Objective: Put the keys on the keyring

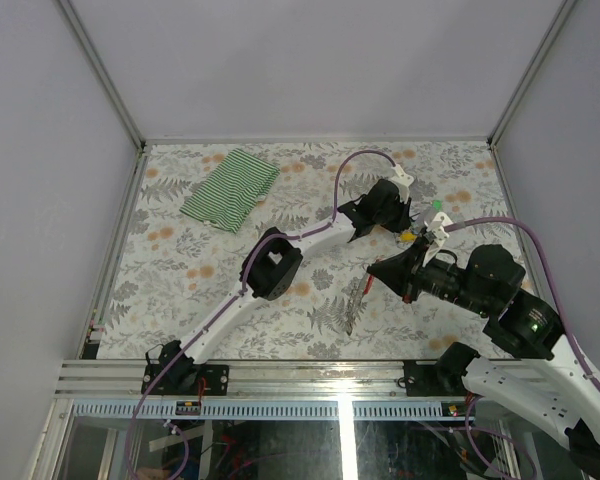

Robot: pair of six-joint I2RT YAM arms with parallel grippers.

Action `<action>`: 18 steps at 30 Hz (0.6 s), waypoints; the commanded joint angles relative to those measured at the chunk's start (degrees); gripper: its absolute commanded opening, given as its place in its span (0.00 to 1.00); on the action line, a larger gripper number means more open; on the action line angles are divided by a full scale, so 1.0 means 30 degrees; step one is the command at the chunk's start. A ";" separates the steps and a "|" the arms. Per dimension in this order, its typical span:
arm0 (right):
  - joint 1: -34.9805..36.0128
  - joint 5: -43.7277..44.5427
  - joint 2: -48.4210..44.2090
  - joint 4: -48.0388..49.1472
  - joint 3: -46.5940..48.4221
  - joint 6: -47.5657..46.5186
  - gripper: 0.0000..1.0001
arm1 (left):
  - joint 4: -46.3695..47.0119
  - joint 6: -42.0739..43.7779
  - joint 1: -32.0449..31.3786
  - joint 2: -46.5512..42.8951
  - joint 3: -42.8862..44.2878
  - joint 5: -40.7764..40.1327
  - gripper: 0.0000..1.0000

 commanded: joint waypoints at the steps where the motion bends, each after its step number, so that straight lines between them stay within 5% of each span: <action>1: 0.0083 0.0378 -0.0237 0.0746 0.0555 0.0025 0.00 | 0.1170 -0.0139 0.0132 0.0190 0.0560 -0.0286 0.09; 4: 0.0094 0.0354 -0.0237 0.0721 0.0559 0.0026 0.00 | 0.1217 -0.0167 0.0149 0.0072 0.0440 -0.0283 0.00; 18: 0.0098 0.0719 -0.0533 0.0656 0.0439 -0.0117 0.00 | 0.1897 0.1591 0.0710 -0.4415 -0.2473 0.0625 0.00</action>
